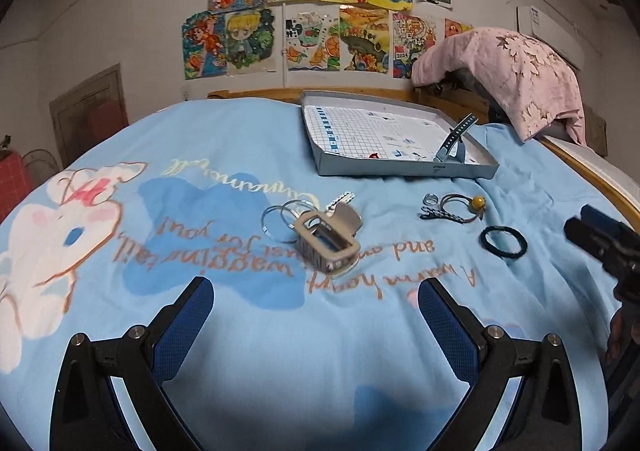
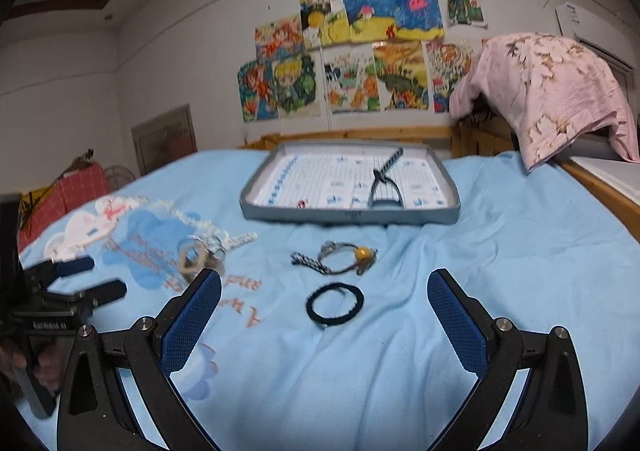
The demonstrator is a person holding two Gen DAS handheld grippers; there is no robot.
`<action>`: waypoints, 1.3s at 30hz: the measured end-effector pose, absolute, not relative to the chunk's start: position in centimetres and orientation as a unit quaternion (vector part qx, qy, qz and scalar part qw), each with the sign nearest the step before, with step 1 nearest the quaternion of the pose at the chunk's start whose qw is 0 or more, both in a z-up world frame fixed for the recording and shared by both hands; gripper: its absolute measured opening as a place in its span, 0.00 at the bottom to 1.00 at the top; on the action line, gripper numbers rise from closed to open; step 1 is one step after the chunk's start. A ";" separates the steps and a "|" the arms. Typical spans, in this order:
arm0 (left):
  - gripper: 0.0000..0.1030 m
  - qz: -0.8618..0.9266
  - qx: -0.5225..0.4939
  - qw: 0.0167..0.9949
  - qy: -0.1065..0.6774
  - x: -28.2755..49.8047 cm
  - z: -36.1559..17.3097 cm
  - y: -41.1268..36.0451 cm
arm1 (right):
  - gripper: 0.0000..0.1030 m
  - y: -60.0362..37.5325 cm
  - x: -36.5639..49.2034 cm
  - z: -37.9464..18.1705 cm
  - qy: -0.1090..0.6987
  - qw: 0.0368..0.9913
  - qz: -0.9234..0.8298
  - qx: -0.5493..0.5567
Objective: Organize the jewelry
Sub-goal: 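Withdraw both tools from the tray toward the remaining jewelry, then grasp the silver hair clip with the left tool while the right tool grasps the black hair tie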
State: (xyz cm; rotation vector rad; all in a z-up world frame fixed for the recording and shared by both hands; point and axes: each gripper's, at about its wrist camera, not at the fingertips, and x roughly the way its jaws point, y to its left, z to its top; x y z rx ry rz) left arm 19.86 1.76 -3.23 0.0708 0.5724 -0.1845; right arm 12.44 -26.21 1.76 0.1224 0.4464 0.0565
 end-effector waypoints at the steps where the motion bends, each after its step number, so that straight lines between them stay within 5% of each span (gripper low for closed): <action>1: 1.00 -0.092 0.034 0.955 0.281 20.3 -3.3 1.6 | 0.98 -26.1 12.8 1.5 0.228 0.971 0.029 0.060; 10: 0.99 -0.101 0.019 0.952 0.288 25.4 -4.7 0.6 | 0.88 -25.3 18.4 -0.4 0.268 0.961 0.065 0.021; 12: 0.98 -0.108 0.018 0.950 0.294 26.4 -5.0 0.5 | 0.71 -25.0 19.4 -0.9 0.277 0.958 0.076 0.016; 14: 0.98 -0.111 0.021 0.946 0.305 27.5 -5.4 0.3 | 0.69 -24.7 20.1 -1.3 0.283 0.956 0.081 0.012; 23: 0.71 -0.092 0.014 0.944 0.317 28.6 -7.9 0.8 | 0.68 -24.7 21.1 -3.3 0.312 0.946 0.082 0.027; 29: 0.41 -0.106 0.022 0.946 0.307 28.2 -8.0 0.5 | 0.68 -24.0 21.2 -3.7 0.328 0.941 0.079 0.010; 39: 0.39 -0.131 0.018 0.946 0.296 27.7 -7.8 0.3 | 0.42 -23.6 21.2 -3.9 0.345 0.933 0.105 0.011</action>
